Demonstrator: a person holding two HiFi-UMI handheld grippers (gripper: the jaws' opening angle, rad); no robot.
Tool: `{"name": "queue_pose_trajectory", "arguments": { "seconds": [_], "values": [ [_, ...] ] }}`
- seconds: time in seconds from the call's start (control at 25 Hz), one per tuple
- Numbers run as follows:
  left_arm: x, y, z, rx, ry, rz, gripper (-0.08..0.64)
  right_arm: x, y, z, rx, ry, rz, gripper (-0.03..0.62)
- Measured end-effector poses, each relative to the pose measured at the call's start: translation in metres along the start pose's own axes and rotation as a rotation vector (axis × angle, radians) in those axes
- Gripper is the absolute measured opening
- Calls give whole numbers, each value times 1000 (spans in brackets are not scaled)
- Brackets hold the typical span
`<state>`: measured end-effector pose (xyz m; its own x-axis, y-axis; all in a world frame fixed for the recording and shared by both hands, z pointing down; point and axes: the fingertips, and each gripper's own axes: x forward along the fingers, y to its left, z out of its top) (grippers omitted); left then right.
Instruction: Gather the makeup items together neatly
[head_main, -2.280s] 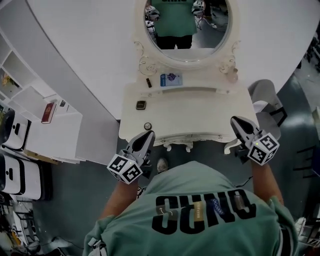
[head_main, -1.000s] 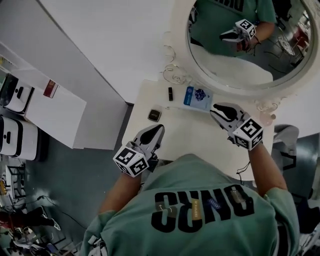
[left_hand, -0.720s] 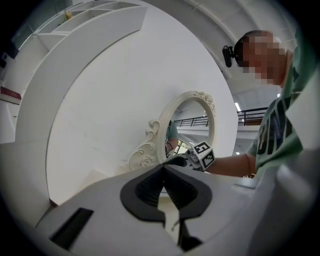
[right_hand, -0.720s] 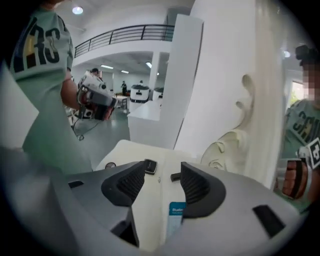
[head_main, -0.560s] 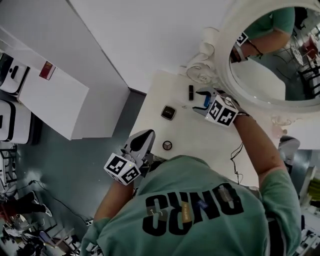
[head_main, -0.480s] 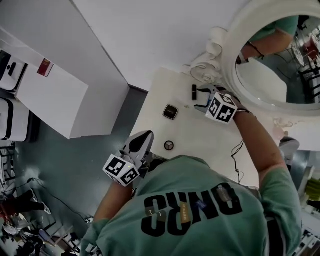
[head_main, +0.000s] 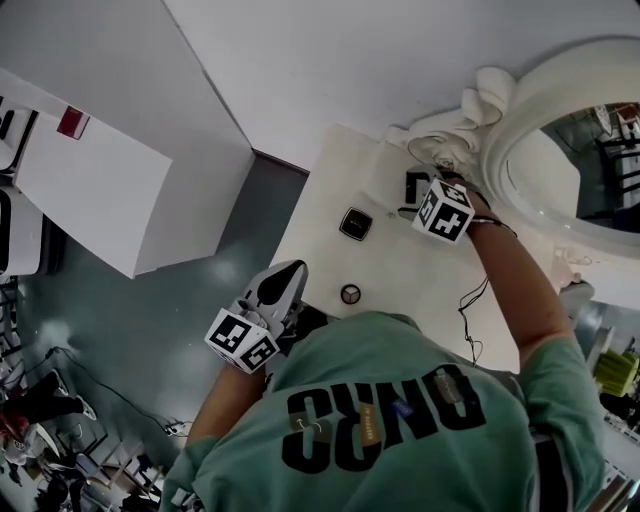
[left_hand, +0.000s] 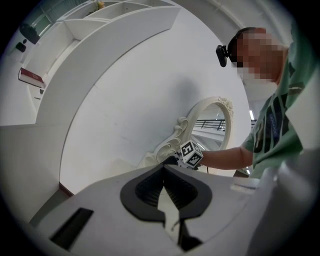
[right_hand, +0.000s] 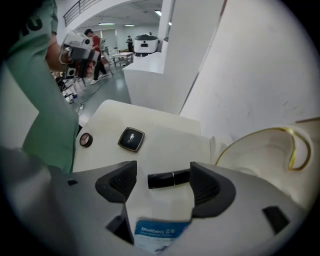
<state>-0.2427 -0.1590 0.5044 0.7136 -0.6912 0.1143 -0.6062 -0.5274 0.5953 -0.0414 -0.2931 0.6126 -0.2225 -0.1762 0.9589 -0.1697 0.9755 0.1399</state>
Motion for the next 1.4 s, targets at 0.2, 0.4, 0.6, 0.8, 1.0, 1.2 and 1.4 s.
{"name": "queue_pose_trajectory", "arguments": {
  "seconds": [0.2,0.4,0.6,0.8,1.0,1.2,1.4],
  "values": [
    [3,7,6,-11,2,-9,5,1,-15,-9,426,-83,-90,321],
    [6,11,8,-21,14,-25,5,8,-34,-21,727,-139,-185,269],
    [9,9,8,-24,26,-42,5,12,-34,-23,888,-131,-152,165],
    [10,2,6,-16,37,-62,5,7,-28,-28,960,-163,-145,86],
    [15,-15,4,10,50,-89,5,-28,-7,-39,1046,-270,-148,86],
    [27,-41,-5,30,91,-167,5,-53,43,-78,1201,-330,-158,86],
    [43,-54,-15,67,188,-281,5,-47,103,-116,1373,-315,-207,86]
  ]
}}
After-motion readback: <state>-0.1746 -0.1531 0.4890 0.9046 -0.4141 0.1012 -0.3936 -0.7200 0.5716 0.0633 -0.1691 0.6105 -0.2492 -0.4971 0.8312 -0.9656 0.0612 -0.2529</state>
